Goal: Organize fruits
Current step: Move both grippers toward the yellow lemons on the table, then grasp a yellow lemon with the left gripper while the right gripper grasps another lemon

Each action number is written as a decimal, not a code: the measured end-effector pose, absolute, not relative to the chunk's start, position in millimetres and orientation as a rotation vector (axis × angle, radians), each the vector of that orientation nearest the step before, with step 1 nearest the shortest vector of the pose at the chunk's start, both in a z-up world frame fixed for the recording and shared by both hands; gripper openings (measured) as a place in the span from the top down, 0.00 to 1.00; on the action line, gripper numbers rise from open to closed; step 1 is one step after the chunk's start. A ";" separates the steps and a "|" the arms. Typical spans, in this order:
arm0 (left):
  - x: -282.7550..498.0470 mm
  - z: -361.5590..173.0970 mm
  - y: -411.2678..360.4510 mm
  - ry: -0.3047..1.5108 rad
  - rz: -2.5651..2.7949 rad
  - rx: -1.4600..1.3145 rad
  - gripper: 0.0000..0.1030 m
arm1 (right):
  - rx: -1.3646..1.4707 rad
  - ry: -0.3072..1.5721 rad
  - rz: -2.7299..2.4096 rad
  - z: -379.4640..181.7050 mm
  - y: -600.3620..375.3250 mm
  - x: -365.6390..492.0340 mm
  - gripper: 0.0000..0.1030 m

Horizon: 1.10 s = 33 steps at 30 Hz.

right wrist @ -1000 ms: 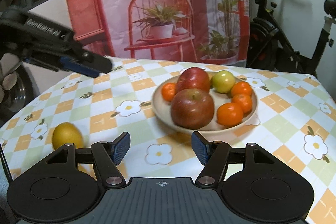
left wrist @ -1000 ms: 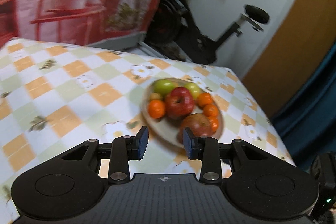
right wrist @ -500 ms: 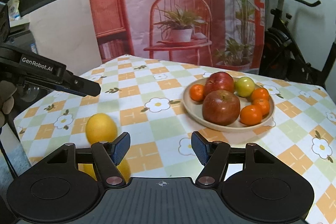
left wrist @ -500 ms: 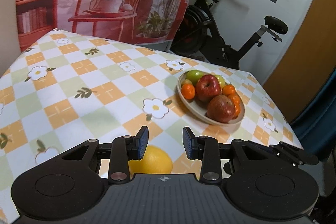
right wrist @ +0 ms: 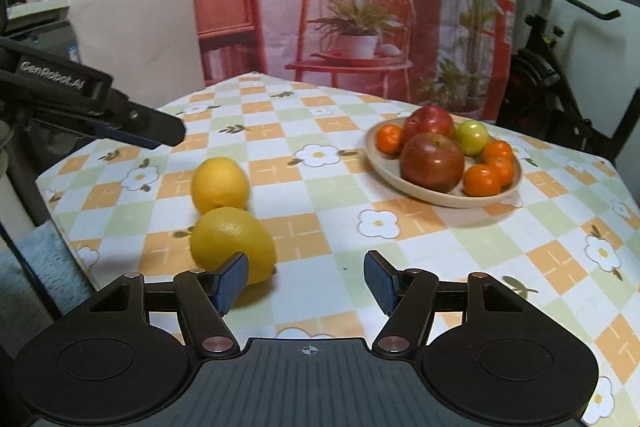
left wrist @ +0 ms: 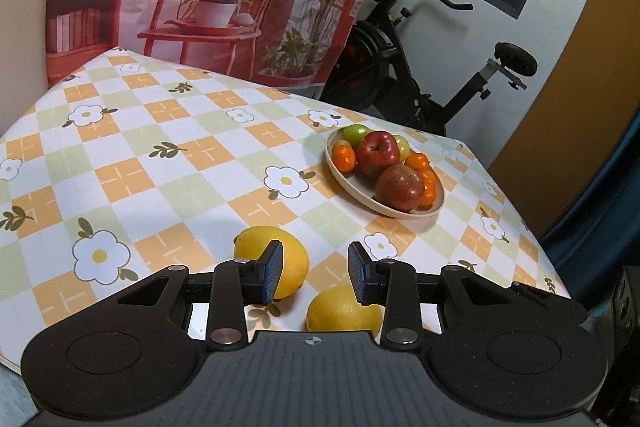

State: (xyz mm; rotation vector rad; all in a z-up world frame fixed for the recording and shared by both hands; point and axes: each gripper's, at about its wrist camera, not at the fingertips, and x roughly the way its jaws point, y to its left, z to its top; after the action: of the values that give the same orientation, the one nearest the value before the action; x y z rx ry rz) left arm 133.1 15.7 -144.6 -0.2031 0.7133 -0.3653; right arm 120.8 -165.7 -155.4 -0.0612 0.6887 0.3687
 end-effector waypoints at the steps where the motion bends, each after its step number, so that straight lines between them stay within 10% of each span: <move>1: 135.2 -147.0 16.0 0.720 -0.369 -0.208 0.64 | -0.059 0.693 0.375 -156.9 -165.3 122.8 0.42; 33: 146.9 -189.4 3.4 0.892 -0.541 -0.278 0.64 | -0.134 0.718 0.558 -185.1 -142.2 135.0 0.47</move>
State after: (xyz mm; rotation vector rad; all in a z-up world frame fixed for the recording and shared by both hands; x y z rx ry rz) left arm 146.9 3.4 -189.4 -0.2779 0.8920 -0.5411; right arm 135.0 -142.2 -185.1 -0.1342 0.7179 0.5581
